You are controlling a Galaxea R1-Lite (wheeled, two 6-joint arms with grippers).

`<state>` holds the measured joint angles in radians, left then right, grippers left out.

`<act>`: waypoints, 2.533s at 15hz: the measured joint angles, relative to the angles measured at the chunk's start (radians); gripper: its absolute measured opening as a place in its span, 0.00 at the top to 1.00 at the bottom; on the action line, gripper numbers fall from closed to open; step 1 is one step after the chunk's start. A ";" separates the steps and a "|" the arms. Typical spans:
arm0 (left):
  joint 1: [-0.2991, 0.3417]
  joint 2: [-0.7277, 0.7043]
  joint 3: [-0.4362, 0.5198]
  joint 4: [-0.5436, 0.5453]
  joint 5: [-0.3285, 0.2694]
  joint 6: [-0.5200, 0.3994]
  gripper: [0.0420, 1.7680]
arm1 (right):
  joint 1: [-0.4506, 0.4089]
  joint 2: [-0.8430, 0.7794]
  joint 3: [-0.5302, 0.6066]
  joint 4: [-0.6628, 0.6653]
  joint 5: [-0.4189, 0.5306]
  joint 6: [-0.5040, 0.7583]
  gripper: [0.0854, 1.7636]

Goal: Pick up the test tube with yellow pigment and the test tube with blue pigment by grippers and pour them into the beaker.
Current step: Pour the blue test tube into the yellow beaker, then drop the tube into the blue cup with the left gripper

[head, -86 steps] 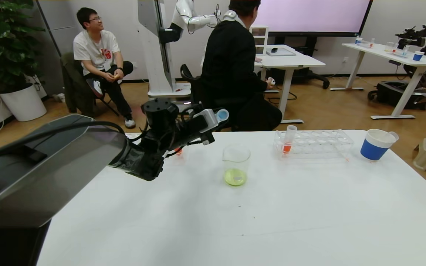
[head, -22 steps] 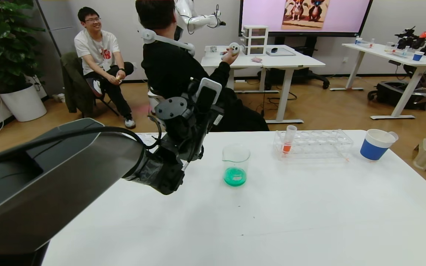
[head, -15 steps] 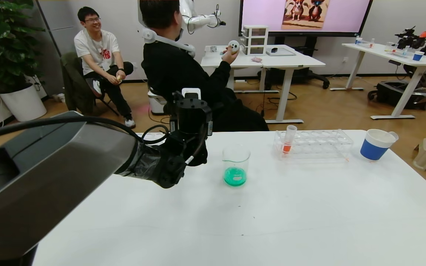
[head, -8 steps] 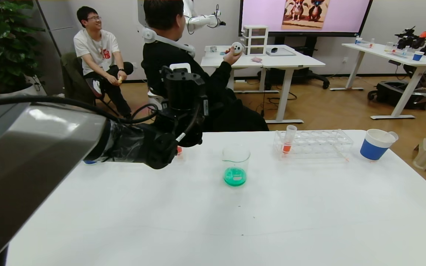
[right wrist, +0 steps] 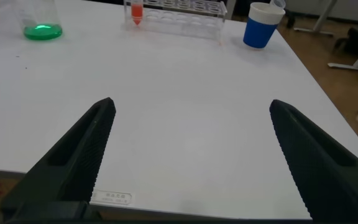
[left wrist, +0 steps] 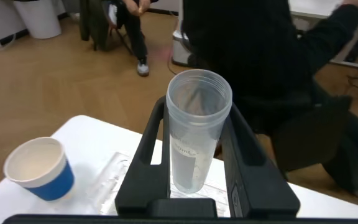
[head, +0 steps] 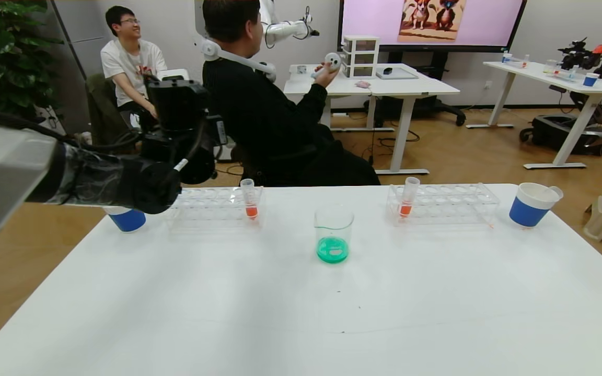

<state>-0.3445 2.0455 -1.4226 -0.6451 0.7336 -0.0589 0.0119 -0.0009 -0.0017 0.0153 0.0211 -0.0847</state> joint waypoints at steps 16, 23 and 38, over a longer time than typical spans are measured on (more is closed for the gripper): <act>0.393 -0.017 0.241 -0.194 -0.246 -0.002 0.74 | 0.000 0.000 0.000 0.000 0.000 0.000 0.02; 0.477 0.109 0.090 -0.139 -0.249 0.000 0.74 | 0.000 0.000 0.000 0.000 0.000 0.000 0.02; 0.487 0.206 0.145 -0.151 -0.268 -0.006 0.74 | 0.000 0.000 0.000 0.000 0.000 0.000 0.02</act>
<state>0.1428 2.2519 -1.2772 -0.7957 0.4655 -0.0653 0.0119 -0.0009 -0.0017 0.0153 0.0211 -0.0847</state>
